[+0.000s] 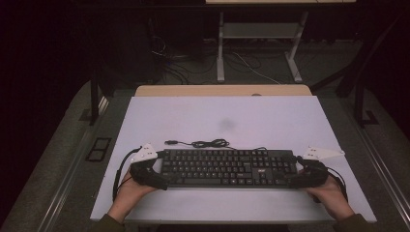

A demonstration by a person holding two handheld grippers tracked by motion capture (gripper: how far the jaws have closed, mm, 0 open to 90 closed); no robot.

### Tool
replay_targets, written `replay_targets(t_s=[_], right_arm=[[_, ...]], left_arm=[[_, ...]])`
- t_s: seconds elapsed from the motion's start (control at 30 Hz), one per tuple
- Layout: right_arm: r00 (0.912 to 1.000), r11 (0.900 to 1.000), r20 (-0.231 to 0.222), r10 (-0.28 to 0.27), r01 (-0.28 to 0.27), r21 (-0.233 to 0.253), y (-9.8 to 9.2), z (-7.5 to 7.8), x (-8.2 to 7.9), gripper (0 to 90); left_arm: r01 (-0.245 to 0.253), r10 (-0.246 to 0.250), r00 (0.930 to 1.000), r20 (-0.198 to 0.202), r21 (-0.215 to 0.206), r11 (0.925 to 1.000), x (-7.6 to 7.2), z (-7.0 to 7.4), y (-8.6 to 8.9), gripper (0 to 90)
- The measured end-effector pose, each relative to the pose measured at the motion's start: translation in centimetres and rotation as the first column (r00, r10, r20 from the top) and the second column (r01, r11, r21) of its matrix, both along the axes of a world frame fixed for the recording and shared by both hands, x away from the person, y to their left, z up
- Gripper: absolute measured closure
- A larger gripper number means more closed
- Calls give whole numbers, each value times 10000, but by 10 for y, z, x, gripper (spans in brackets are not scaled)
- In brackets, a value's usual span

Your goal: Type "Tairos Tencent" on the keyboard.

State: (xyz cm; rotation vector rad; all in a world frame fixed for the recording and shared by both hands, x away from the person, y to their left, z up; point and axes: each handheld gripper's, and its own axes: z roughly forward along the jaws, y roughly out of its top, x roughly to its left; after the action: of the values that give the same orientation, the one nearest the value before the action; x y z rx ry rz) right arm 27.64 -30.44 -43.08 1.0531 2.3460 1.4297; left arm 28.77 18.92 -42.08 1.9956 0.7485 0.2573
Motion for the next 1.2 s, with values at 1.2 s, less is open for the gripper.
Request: replay_targets(t_s=[1.2], right_arm=[[9995,9994,-49,298,-299,-152,20,10,5,126]], left_arm=[[199,-197,9998,83,-291,9994,4,1,-7,0]])
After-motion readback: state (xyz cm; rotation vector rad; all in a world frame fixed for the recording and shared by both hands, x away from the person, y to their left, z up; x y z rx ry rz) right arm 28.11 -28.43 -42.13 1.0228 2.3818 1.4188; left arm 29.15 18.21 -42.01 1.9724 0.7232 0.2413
